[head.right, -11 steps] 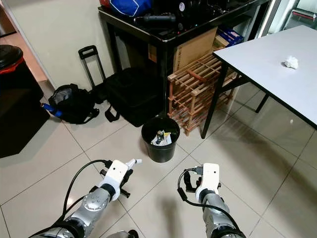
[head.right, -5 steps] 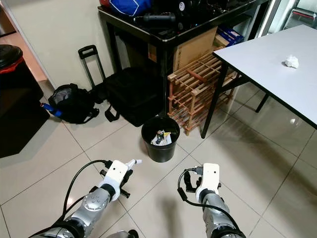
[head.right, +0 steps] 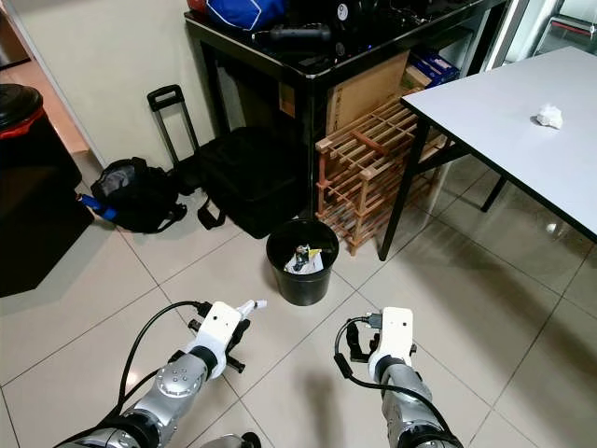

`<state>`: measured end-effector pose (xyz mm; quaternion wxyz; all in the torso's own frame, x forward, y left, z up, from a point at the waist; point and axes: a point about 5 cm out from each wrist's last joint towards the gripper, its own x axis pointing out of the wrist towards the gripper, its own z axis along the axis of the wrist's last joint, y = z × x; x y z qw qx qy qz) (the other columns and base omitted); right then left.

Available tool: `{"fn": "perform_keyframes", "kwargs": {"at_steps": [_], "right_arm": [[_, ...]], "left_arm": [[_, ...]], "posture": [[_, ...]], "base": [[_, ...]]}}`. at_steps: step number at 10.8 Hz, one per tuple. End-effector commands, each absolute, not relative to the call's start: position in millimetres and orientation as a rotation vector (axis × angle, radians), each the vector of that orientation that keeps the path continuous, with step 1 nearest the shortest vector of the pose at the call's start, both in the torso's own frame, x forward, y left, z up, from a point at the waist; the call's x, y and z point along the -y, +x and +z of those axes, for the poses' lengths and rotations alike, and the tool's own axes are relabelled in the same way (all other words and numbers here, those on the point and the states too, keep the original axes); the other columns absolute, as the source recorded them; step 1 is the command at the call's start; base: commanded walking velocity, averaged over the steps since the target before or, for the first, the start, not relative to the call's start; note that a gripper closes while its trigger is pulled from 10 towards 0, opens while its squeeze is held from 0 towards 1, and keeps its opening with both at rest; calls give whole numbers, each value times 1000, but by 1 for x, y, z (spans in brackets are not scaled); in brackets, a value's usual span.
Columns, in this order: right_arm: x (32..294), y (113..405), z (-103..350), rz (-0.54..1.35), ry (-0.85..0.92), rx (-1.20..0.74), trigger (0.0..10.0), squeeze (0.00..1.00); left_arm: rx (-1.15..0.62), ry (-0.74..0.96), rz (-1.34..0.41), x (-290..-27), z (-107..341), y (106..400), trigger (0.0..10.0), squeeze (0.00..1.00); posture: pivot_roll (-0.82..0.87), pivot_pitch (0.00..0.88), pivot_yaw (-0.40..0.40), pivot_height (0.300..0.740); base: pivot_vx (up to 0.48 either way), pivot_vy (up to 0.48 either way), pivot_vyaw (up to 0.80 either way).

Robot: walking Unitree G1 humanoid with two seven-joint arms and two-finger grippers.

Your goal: Picking trash to rubbish bin

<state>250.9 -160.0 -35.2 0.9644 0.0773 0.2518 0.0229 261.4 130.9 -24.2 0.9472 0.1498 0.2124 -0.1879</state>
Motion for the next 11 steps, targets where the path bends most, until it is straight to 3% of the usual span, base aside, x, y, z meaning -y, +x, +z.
{"fn": "perform_keyframes", "kwargs": {"at_steps": [1,11], "right_arm": [[156,249,-38,60,148,-529,10000,0],[156,250,-37,60,138,-533,10000,0]], "left_arm": [[-445,319,-387,-132,-25,261,10000,0],[-453,299,-371,-133,-25,262,10000,0]], "posture": [[-67,44,63,740],[-65,59,61,740]], "base": [[0,0,0],[0,0,0]]}}
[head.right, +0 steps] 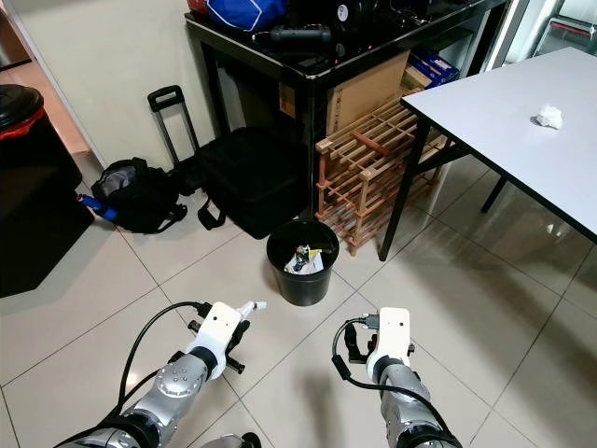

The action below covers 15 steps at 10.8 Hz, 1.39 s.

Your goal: Picking trash to rubbish bin

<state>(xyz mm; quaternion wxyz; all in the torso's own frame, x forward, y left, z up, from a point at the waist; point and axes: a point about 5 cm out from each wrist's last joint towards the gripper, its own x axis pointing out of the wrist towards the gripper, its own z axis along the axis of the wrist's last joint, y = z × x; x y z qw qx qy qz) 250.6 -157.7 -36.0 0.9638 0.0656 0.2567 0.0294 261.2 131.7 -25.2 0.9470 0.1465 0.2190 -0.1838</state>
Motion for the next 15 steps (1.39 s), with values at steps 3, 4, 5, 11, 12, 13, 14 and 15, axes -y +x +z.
{"fn": "perform_keyframes", "kwargs": {"at_steps": [3,4,5,11,12,13,14,15], "right_arm": [[163,252,-35,6,157,-522,10000,0],[170,254,-34,-50,185,-512,10000,0],[173,256,-32,-74,197,-504,10000,0],[164,260,-30,-51,198,-500,10000,0],[156,260,-30,-1,173,-506,10000,0],[145,259,-31,81,130,-514,10000,0],[140,259,-31,129,101,-514,10000,0],[141,259,-31,124,102,-519,10000,0]], "left_arm": [[-458,272,-330,-136,-24,265,10000,0],[-456,246,-287,-140,-21,268,10000,0],[-455,224,-253,-143,-20,271,10000,0],[-457,207,-248,-137,-18,274,10000,0],[-450,237,-280,-132,-18,274,10000,0],[-445,258,-318,-127,-18,273,10000,0],[-436,289,-373,-119,-18,271,10000,0],[-431,307,-402,-116,-18,271,10000,0]], "posture": [[-68,62,62,740],[-69,64,63,740],[-68,63,64,740],[-72,60,65,740],[-74,58,65,740],[-71,56,66,740],[-70,53,67,740],[-65,49,67,740]], "base": [[0,0,0],[0,0,0],[0,0,0],[0,0,0],[0,0,0],[0,0,0],[0,0,0],[0,0,0]]}}
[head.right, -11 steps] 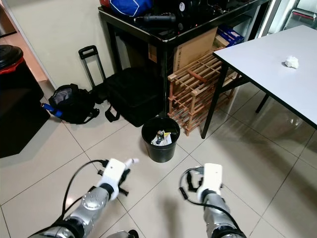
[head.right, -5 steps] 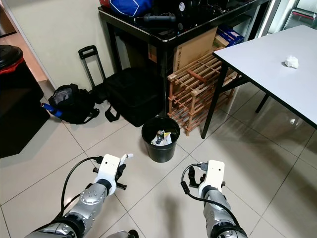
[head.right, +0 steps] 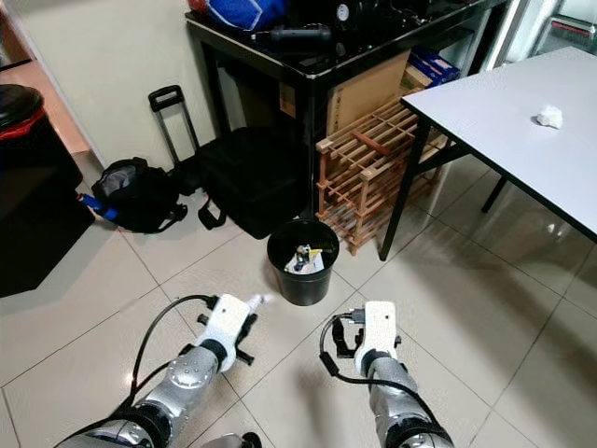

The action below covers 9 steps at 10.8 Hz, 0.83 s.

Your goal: Picking trash to rubbish bin

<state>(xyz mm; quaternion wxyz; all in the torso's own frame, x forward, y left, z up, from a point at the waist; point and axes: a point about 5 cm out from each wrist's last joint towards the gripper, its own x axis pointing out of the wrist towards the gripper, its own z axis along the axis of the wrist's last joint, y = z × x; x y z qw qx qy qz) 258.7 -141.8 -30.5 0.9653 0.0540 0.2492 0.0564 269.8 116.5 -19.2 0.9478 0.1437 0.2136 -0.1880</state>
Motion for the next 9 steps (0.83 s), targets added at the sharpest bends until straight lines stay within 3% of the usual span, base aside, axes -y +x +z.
{"fn": "perform_keyframes", "kwargs": {"at_steps": [1,9], "right_arm": [[140,258,-32,138,90,-526,10000,0],[145,291,0,116,66,-362,10000,0]], "left_arm": [[-424,330,-431,-114,-18,271,10000,0],[-283,320,-438,-98,14,300,10000,0]], "posture": [[-66,46,68,740],[-75,21,74,740]], "base": [[0,0,0],[0,0,0]]}}
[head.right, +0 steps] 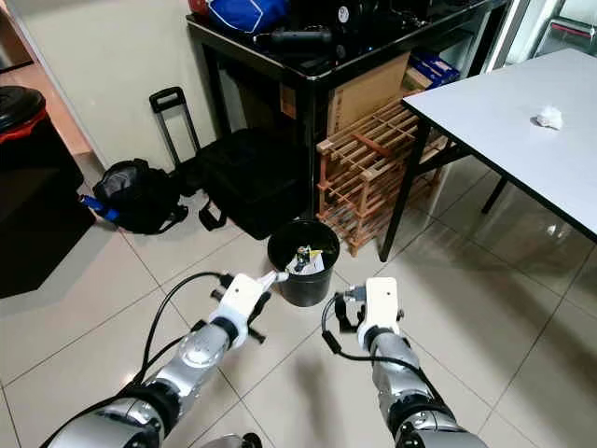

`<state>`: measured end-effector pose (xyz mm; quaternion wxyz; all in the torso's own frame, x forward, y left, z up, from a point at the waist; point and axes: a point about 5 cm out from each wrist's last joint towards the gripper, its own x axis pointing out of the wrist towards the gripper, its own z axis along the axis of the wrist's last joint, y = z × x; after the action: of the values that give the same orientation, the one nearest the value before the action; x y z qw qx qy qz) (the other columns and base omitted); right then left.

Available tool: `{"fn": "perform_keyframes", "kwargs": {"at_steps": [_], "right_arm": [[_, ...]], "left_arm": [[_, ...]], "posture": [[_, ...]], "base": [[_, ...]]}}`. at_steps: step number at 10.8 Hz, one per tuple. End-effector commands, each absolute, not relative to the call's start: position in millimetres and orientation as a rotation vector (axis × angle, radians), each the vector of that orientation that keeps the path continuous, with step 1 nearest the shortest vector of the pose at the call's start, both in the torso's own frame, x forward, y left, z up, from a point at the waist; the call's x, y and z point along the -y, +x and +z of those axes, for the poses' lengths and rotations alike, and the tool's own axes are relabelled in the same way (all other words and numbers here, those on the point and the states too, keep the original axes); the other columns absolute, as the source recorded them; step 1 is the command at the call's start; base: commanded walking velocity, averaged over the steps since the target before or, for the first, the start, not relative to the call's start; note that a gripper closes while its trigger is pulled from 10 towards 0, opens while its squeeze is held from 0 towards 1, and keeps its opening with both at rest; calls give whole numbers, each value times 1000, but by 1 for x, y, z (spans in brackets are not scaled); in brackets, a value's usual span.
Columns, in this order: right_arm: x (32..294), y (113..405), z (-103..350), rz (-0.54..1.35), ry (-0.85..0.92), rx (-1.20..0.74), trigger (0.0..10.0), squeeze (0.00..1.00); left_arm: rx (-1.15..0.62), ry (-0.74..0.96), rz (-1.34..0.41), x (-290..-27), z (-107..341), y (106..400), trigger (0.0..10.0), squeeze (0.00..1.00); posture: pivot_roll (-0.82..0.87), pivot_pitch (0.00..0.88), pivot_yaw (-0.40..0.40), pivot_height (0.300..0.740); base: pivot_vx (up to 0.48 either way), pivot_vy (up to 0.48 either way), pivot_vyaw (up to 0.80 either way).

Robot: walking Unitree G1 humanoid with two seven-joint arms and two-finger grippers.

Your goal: Picking trash to rubbish bin

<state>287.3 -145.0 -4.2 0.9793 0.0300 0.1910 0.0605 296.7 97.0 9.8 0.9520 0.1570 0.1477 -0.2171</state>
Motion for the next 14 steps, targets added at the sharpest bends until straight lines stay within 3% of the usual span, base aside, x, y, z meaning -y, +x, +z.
{"fn": "perform_keyframes", "kwargs": {"at_steps": [1,14], "right_arm": [[144,296,7,103,67,-315,10000,0],[140,307,22,105,66,-221,10000,0]], "left_arm": [[-250,316,-434,-95,19,304,10000,0],[-175,298,-378,-99,33,314,10000,0]], "posture": [[-76,23,77,740],[-69,52,76,740]], "base": [[0,0,0],[0,0,0]]}}
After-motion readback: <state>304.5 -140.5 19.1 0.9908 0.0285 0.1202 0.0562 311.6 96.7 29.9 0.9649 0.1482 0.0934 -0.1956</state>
